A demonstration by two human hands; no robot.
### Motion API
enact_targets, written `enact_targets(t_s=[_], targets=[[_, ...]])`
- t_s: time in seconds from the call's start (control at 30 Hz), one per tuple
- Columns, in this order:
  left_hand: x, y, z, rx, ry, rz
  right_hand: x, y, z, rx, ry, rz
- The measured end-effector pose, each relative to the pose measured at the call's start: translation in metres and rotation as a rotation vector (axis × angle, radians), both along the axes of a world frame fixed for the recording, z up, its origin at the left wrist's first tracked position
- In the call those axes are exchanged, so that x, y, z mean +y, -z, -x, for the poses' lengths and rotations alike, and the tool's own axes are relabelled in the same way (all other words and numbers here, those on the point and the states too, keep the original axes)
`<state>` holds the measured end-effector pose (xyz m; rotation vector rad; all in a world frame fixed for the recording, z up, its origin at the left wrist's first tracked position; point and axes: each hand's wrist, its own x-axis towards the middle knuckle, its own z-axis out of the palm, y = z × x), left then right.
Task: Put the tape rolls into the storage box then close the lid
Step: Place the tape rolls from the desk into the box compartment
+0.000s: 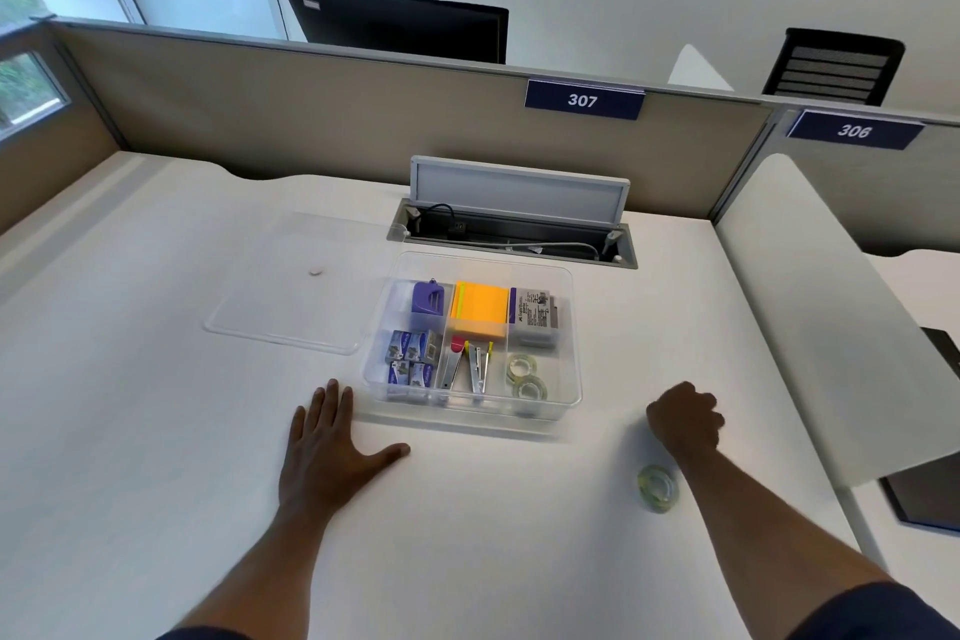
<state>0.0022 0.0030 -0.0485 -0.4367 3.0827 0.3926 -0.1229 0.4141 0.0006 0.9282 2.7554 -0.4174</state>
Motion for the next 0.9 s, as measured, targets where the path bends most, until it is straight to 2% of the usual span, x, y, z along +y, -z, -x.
enact_targets(t_s=[0.1,0.2,0.3,0.37,0.5,0.63,0.8,0.9], targets=[[0.000,0.001,0.000,0.001,-0.004,0.000,-0.005,-0.001,0.001,0.105,-0.196,-0.008],[0.000,0.002,0.000,0.001,-0.008,0.001,-0.025,-0.015,0.009,0.195,-0.205,0.230],[0.000,0.002,0.000,0.001,-0.009,0.004,-0.058,-0.033,0.016,0.492,-0.331,0.288],[0.001,0.001,0.000,0.001,-0.010,0.005,-0.076,-0.043,0.021,0.596,-0.481,0.276],[0.001,0.000,0.000,-0.004,-0.008,0.010,-0.096,-0.056,0.029,0.531,-0.741,0.311],[0.001,-0.001,-0.001,-0.007,-0.008,0.007,-0.109,-0.056,0.025,0.462,-0.839,0.333],[0.000,0.000,0.000,-0.001,-0.005,0.000,-0.106,-0.043,0.019,0.315,-0.970,0.269],[0.000,0.001,0.000,0.001,0.001,0.002,-0.103,-0.038,0.019,0.327,-0.970,0.219]])
